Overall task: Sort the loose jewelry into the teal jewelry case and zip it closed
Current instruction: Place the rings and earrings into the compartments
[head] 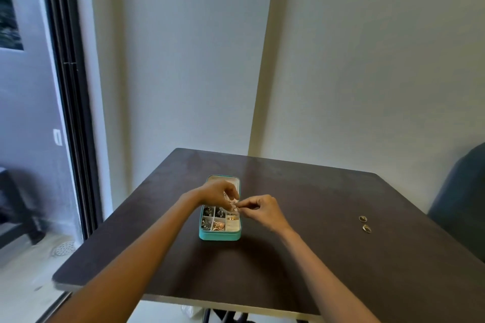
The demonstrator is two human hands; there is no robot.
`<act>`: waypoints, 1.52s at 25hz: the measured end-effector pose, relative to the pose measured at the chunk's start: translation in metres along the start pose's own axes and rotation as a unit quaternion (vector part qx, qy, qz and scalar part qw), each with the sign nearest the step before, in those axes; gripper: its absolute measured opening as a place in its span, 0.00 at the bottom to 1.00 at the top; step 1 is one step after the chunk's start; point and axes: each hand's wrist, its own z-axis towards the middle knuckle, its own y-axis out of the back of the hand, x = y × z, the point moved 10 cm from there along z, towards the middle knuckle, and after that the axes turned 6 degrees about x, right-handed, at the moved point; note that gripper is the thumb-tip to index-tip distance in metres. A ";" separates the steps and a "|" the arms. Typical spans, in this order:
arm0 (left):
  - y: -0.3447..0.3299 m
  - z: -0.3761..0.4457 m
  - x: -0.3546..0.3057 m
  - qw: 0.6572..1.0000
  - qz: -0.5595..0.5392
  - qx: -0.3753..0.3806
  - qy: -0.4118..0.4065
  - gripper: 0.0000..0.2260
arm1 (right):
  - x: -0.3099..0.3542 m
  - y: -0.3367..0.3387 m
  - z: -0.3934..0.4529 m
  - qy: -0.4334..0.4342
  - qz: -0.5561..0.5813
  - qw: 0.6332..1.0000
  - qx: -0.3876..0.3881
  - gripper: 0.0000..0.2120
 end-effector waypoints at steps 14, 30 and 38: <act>-0.011 0.008 0.001 0.975 0.221 0.011 0.034 0.33 | -0.003 -0.015 -0.009 -0.020 -0.048 0.998 0.040 0.10; -0.003 -0.002 0.005 0.974 0.217 -0.041 0.059 0.31 | 0.008 -0.019 -0.020 0.014 -0.142 0.990 0.012 0.15; -0.001 -0.009 0.012 0.976 0.194 -0.052 0.079 0.29 | 0.005 -0.022 -0.023 0.012 -0.173 0.985 0.010 0.15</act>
